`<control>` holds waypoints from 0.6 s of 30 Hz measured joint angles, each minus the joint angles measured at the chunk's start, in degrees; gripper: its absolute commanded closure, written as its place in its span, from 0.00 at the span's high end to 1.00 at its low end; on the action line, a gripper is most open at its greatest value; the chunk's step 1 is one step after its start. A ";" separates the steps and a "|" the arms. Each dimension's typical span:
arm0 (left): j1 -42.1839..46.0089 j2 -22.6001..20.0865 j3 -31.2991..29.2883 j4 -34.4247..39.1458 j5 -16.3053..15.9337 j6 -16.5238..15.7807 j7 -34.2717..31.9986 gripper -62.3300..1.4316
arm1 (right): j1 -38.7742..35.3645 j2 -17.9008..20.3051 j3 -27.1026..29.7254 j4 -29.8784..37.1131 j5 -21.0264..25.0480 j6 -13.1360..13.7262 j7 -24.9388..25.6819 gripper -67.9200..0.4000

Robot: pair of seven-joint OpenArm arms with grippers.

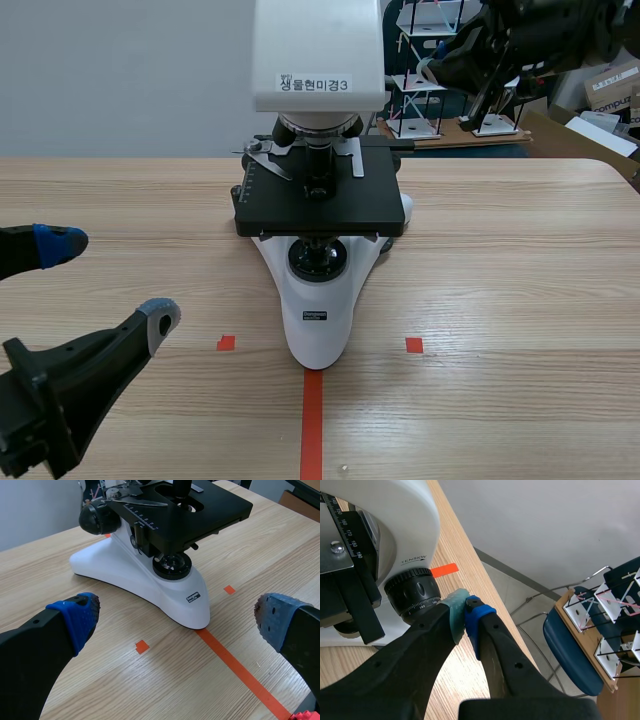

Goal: Return to the home posture

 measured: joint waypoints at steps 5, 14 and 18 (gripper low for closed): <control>0.00 0.00 0.00 0.00 0.00 0.00 0.00 1.00 | 0.00 0.00 0.00 0.00 0.00 0.00 0.00 0.03; 0.00 0.00 0.00 0.00 0.00 0.00 0.00 1.00 | 0.00 0.00 0.00 0.00 0.00 0.00 0.00 0.03; 0.00 0.00 0.00 0.00 0.00 0.00 0.00 1.00 | 0.00 0.07 0.00 0.00 0.00 -0.02 0.96 0.03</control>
